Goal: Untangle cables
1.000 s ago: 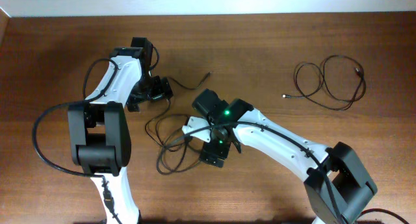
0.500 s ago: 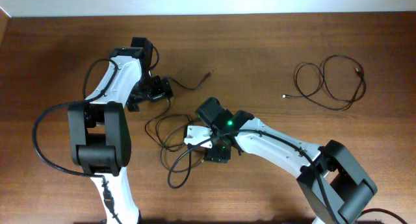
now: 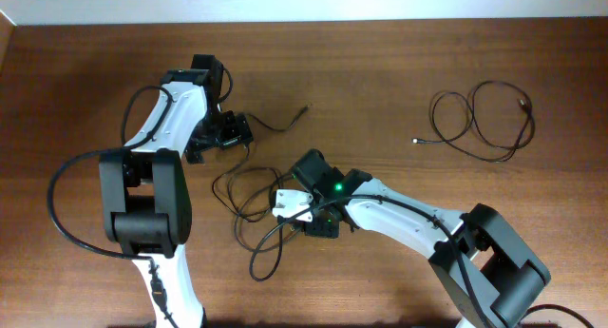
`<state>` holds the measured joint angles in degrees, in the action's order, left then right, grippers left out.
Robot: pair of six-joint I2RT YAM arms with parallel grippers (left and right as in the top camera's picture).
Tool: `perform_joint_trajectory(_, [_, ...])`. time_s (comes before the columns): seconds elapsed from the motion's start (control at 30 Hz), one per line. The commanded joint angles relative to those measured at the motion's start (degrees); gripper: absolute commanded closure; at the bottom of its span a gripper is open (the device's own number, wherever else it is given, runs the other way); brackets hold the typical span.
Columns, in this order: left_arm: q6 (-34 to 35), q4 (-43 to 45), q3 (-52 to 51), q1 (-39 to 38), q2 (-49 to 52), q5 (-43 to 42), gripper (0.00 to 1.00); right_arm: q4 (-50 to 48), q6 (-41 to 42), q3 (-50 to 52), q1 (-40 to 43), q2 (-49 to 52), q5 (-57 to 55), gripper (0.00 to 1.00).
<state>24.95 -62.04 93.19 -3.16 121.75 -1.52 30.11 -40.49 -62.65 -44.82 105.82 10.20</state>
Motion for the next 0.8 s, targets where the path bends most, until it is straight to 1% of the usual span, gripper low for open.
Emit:
perform_joint_trajectory(0.0, [0.52,0.11,-0.42,-0.22,0.07,-0.26,0.00,-0.17,0.17,0.85,-0.17,0.74,0.72,0.64])
perform_joint_trajectory(0.03, [0.52,0.11,-0.42,-0.22,0.07,-0.26,0.00,-0.20,0.15,1.03,-0.26,0.74,0.72,0.63])
perform_joint_trajectory(0.2, [0.52,0.11,-0.42,-0.22,0.07,-0.24,0.00,-0.63,-8.92,2.25,-3.08,3.72,-0.46,0.66])
perform_joint_trajectory(0.3, [0.52,0.11,-0.42,-0.22,0.07,-0.24,0.00,-1.22,-9.03,2.27,-5.44,6.43,-4.96,0.64])
perform_joint_trajectory(0.33, [0.52,0.11,-0.42,-0.22,0.07,-0.24,0.00,-1.44,-9.03,2.27,-5.90,7.02,-5.55,0.59])
perform_joint_trajectory(0.37, [0.52,0.11,-0.42,-0.22,0.07,-0.24,0.00,-1.44,-9.01,2.27,-6.25,7.06,-5.79,0.47])
perform_joint_trajectory(0.4, [0.52,0.11,-0.42,-0.22,0.07,-0.24,0.01,-1.44,-8.92,2.23,-6.29,7.04,-5.68,0.39])
perform_joint_trajectory(0.43, [0.52,0.11,-0.42,-0.22,0.07,-0.26,0.01,-1.49,-8.72,2.21,-6.27,7.04,-5.62,0.26])
perform_joint_trajectory(0.47, [0.52,0.11,-0.42,-0.22,0.07,-0.24,0.00,-1.46,-8.76,2.23,-6.27,7.04,-5.57,0.23])
perform_joint_trajectory(0.5, [0.52,0.11,-0.42,-0.22,0.07,-0.24,0.01,-1.46,-8.74,2.21,-6.27,7.04,-5.57,0.24])
perform_joint_trajectory(0.7, [0.52,0.11,-0.42,-0.22,0.07,-0.24,0.00,-1.40,-8.74,2.21,-6.27,7.04,-5.77,0.39])
perform_joint_trajectory(0.77, [0.52,0.11,-0.42,-0.22,0.07,-0.24,0.01,-1.20,-8.76,2.23,-6.27,7.04,-5.77,0.41])
